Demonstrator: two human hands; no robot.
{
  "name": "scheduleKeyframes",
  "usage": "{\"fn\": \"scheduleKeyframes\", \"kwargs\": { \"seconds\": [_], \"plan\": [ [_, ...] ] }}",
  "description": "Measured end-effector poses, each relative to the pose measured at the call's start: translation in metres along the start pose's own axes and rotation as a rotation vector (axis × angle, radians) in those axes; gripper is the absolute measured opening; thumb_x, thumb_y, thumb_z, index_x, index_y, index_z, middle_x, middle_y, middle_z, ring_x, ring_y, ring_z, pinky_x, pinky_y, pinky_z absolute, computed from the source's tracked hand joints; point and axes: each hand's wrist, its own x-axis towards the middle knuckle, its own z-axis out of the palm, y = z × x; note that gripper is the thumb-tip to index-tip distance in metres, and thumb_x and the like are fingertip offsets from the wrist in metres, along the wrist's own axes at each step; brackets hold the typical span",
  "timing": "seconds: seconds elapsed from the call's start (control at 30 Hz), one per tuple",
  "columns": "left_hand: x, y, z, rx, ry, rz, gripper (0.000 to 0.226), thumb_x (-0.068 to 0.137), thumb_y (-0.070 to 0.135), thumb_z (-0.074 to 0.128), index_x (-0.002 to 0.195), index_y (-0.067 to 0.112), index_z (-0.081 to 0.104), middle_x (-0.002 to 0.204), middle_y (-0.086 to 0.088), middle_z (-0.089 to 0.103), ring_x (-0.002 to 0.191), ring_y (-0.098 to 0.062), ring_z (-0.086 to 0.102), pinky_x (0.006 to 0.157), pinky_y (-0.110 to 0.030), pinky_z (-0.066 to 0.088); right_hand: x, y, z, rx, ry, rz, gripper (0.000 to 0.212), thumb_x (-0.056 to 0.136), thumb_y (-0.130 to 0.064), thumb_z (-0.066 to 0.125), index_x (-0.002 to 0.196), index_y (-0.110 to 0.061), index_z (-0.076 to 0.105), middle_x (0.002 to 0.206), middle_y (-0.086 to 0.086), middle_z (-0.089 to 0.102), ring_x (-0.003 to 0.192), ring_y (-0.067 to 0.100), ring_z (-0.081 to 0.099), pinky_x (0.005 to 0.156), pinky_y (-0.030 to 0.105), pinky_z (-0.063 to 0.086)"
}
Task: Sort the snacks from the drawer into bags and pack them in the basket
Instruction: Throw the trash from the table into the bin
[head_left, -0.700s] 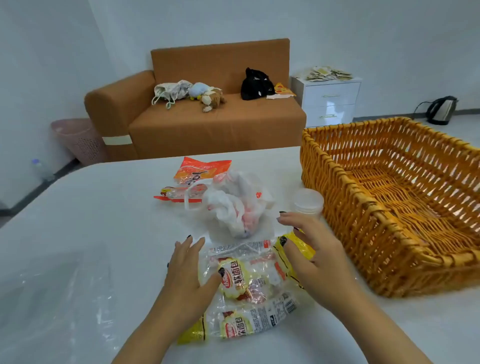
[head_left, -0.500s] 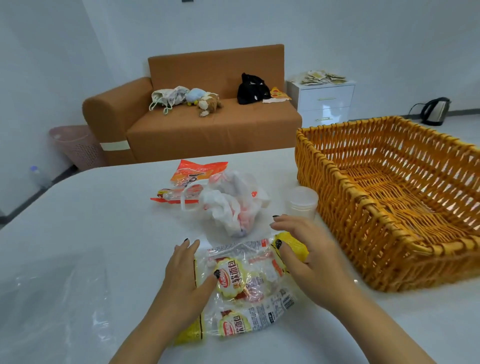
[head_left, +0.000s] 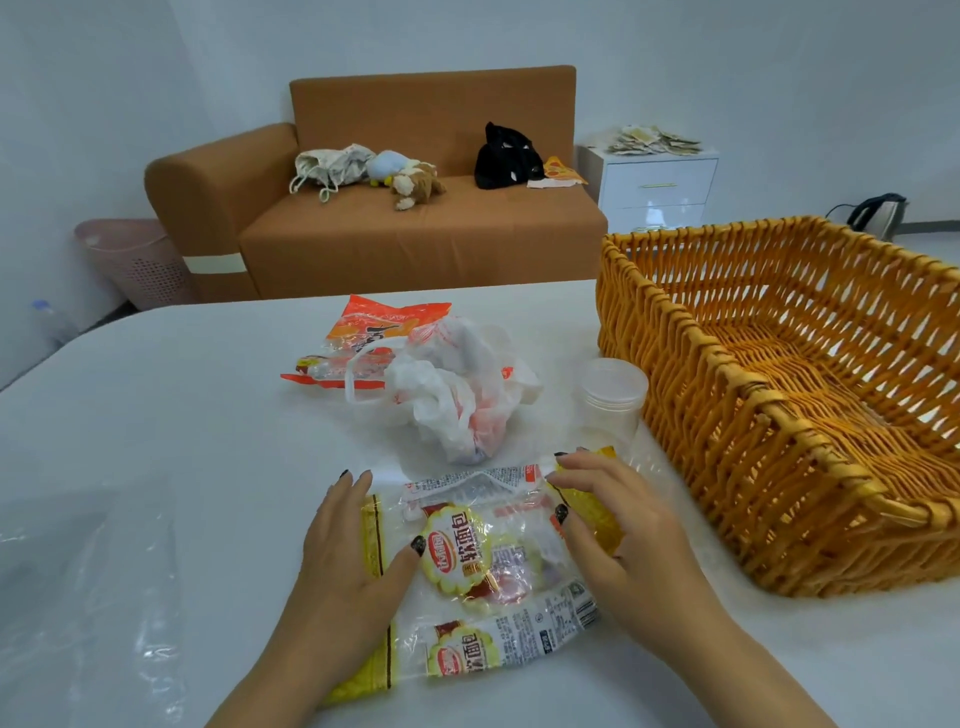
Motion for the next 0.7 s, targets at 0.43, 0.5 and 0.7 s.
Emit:
{"fn": "scheduleKeyframes", "kwargs": {
  "seconds": [0.43,0.5,0.7],
  "plan": [
    [0.019,-0.011,-0.027,-0.866,0.136,-0.299,0.014,0.071,0.001,0.076,0.083,0.009,0.077,0.090,-0.022,0.073,0.071,-0.031,0.069,0.070,-0.042,0.057,-0.014,-0.015,0.004,0.070,0.248,0.793,0.086,0.071,-0.035,0.081,0.143,-0.016,0.037,0.145,0.005,0.039,0.135,0.022,0.034,0.113,0.040,0.028],
    [0.020,-0.010,-0.033,-1.000,0.081,-0.317,0.016,0.072,0.007,0.072,0.087,0.010,0.076,0.091,-0.023,0.073,0.072,-0.035,0.070,0.068,-0.045,0.058,-0.016,-0.014,0.002,0.241,0.319,0.854,0.085,0.071,-0.034,0.082,0.142,-0.018,0.039,0.145,0.004,0.043,0.133,0.021,0.039,0.112,0.041,0.031],
    [0.010,0.005,-0.032,-1.097,-0.002,-0.316,0.016,0.090,0.012,0.061,0.103,0.012,0.071,0.082,-0.013,0.075,0.061,-0.025,0.072,0.045,-0.033,0.055,-0.013,-0.028,0.024,0.824,0.356,0.936,0.090,0.058,-0.014,0.089,0.135,-0.011,0.042,0.092,0.002,0.073,0.082,0.018,0.067,0.072,0.031,0.056]
  ]
}}
